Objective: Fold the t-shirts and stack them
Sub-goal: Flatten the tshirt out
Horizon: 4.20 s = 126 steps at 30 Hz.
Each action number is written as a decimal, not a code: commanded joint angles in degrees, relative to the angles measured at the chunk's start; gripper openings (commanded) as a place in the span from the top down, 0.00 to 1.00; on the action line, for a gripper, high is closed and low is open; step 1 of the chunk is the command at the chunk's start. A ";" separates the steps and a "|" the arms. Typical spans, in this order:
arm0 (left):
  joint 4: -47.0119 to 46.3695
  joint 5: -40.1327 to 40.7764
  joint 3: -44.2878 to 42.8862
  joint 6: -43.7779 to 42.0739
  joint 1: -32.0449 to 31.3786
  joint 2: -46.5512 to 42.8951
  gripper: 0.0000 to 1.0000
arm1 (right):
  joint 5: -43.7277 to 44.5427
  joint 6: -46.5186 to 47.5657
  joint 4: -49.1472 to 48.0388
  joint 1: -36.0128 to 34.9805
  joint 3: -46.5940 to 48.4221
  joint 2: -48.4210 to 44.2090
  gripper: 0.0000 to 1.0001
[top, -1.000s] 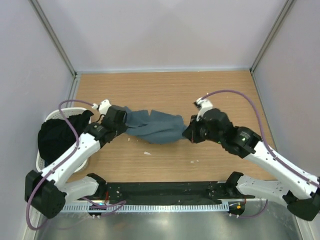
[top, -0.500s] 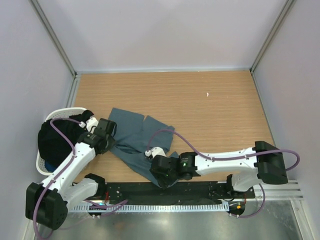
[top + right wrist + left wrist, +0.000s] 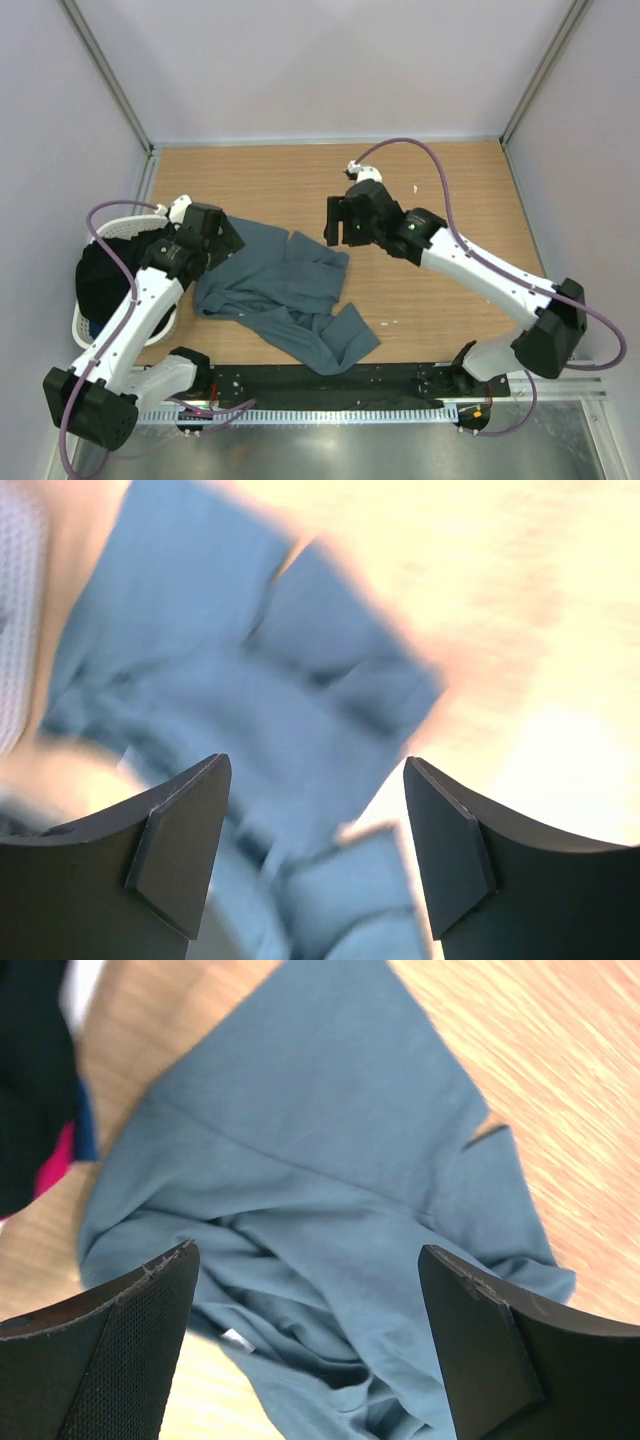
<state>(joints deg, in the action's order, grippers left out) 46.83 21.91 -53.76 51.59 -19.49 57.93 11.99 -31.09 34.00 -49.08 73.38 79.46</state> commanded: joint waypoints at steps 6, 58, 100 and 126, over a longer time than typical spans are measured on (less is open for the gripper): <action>-5.69 -7.06 -1.36 -4.75 0.06 5.78 0.10 | -4.94 10.69 -12.46 5.49 11.85 22.99 0.28; -10.70 -7.50 -14.18 -8.09 3.75 25.90 0.00 | 6.81 10.96 7.21 25.60 29.09 29.97 0.99; -11.15 -18.13 -44.94 -27.69 -8.11 63.18 0.05 | 16.23 7.19 39.40 46.35 51.26 42.00 0.99; 2.30 -14.54 -36.69 -21.80 -11.98 57.74 1.00 | 13.06 10.35 30.51 53.47 38.24 39.81 0.99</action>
<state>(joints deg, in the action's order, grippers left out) 44.34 3.77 -91.29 26.81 -32.42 120.66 25.12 -21.91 65.58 4.19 112.09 123.37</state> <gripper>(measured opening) 0.017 0.037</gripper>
